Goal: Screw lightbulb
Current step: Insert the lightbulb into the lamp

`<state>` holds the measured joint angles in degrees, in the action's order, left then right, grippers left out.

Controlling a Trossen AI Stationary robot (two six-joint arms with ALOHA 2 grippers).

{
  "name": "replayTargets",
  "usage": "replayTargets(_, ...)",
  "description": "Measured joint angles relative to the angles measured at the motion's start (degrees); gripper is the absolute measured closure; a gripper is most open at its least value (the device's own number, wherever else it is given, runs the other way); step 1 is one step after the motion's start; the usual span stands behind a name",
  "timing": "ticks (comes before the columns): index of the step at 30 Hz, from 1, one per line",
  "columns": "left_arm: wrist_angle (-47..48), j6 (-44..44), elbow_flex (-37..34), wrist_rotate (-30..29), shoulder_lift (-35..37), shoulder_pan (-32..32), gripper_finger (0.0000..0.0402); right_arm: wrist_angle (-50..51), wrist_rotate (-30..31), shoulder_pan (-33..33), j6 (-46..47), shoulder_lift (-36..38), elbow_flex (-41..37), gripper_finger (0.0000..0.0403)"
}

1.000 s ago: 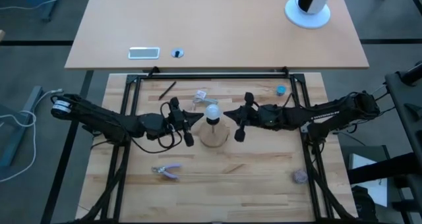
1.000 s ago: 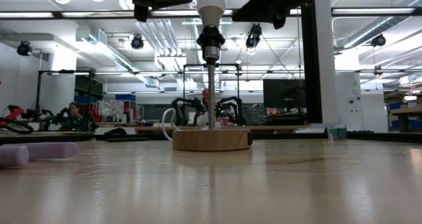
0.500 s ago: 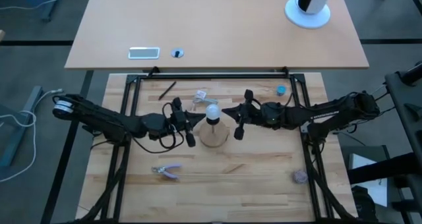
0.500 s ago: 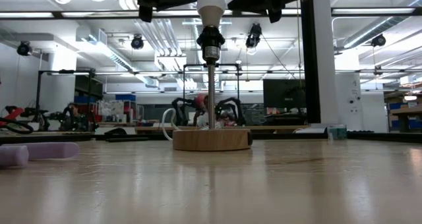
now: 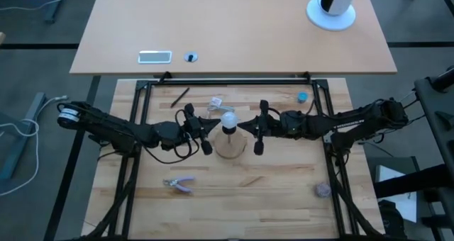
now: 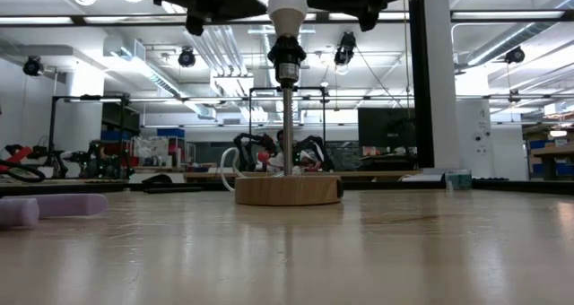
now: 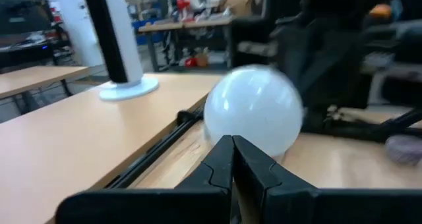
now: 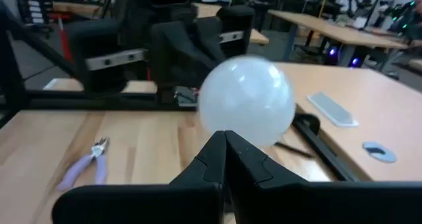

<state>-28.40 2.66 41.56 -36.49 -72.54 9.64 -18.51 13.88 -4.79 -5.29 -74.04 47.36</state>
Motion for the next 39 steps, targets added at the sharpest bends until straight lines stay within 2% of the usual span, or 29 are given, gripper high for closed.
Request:
replayTargets(2, 1.85, -0.05, -0.01, -1.45, 0.23, 0.0, 0.0401, 1.43, 0.38, -0.14, 0.33, 0.02, 0.0, 0.0403)
replayTargets(7, 4.42, -1.61, -0.02, -1.73, 1.9, 0.41, 0.0401, 6.12, 6.38, -0.2, 1.68, 0.81, 0.02, 0.0403)
replayTargets(12, 2.77, -1.75, -0.02, 6.56, 2.21, 0.49, 0.0401, 4.65, 8.17, 0.48, 0.28, 0.81, 0.0, 0.0403)
replayTargets(19, 0.48, -0.79, -0.02, 7.02, 0.59, -0.52, 0.0401, 0.19, 5.15, 0.72, -1.63, 0.81, 0.02, 0.0403)
replayTargets(28, 0.42, -0.7, -0.02, 6.46, 0.22, -1.22, 0.0401, -0.79, 2.26, 0.71, -0.81, -0.23, 0.02, 0.0403)
replayTargets(33, 0.97, -0.68, -0.04, 3.5, 0.22, -1.24, 0.0401, -0.98, -1.11, 0.49, 0.72, -0.99, 0.06, 0.0403)
replayTargets(39, 3.79, -1.32, -0.11, 3.45, 0.86, -1.0, 0.0401, 2.56, -0.55, 0.04, 0.91, -0.37, 0.02, 0.0403)
